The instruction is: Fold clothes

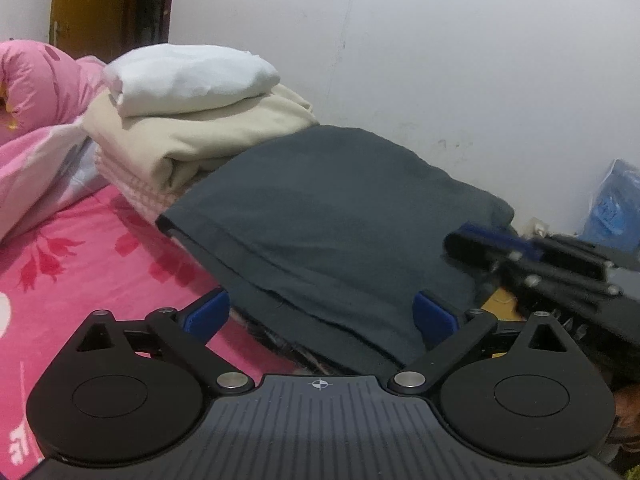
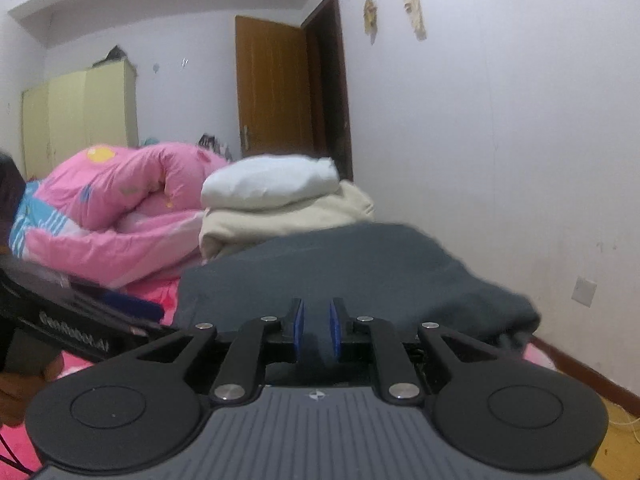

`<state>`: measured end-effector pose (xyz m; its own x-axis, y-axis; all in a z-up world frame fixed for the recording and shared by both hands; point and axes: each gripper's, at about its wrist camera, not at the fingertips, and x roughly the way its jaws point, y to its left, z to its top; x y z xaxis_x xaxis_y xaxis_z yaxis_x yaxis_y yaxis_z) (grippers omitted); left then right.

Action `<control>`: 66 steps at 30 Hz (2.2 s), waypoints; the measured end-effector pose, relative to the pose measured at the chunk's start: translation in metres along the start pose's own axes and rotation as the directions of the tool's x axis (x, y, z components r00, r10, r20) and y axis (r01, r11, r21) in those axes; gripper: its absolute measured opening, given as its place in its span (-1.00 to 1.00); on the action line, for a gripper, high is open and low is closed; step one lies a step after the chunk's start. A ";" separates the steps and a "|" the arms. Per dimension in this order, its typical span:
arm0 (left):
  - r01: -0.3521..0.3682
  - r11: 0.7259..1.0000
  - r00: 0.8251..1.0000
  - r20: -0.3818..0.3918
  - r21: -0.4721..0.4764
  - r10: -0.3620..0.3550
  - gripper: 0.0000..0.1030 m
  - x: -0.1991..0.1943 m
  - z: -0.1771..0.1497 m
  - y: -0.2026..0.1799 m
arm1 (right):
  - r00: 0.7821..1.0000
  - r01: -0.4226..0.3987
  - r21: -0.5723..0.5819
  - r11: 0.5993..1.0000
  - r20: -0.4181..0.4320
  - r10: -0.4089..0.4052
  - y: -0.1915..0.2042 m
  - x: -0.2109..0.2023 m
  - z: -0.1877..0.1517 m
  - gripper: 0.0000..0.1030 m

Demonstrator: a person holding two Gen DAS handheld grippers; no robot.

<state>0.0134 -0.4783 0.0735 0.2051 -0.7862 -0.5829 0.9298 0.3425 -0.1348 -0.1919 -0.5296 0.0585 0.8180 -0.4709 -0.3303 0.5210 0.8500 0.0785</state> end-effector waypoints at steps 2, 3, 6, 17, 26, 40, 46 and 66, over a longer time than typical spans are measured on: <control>-0.009 1.000 1.000 0.001 0.000 0.009 0.93 -0.003 -0.001 0.002 | 1.000 -0.002 -0.012 1.000 -0.019 0.002 0.005 -0.002 -0.006 -0.69; -0.014 1.000 1.000 0.001 0.000 0.014 0.93 -0.004 -0.001 0.002 | 1.000 -0.001 -0.018 1.000 -0.025 0.000 0.008 -0.004 -0.008 -0.69; -0.027 1.000 1.000 0.001 0.000 0.027 0.93 -0.008 -0.002 0.005 | 1.000 -0.014 -0.019 1.000 -0.027 0.013 0.010 -0.015 -0.011 -0.69; -0.069 0.997 0.998 0.005 -0.025 0.069 0.93 -0.014 -0.004 0.016 | 1.000 0.000 -0.004 1.000 -0.002 0.000 0.019 -0.028 -0.006 -0.52; -0.054 0.997 0.997 0.049 -0.046 0.056 0.94 -0.052 -0.014 0.021 | 0.996 -0.006 0.039 0.999 -0.092 0.010 0.038 -0.051 -0.031 -0.42; 0.025 0.997 0.985 0.172 -0.077 -0.011 0.99 -0.139 -0.035 0.024 | 0.998 0.065 0.123 0.990 -0.036 -0.060 0.089 -0.127 -0.024 0.58; 0.052 0.996 0.980 0.193 -0.079 -0.035 0.99 -0.163 -0.049 0.023 | 0.997 0.073 0.111 0.991 -0.012 -0.072 0.115 -0.150 -0.019 0.80; 0.075 0.994 0.973 0.222 -0.075 -0.056 1.00 -0.211 -0.099 0.009 | 0.997 0.073 0.107 0.992 0.007 -0.074 0.145 -0.185 -0.035 1.00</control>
<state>-0.0514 -0.2590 0.1160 0.2152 -0.8987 -0.3821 0.9168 0.3207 -0.2380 -0.2768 -0.3112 0.0984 0.7790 -0.5339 -0.3287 0.6021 0.7834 0.1544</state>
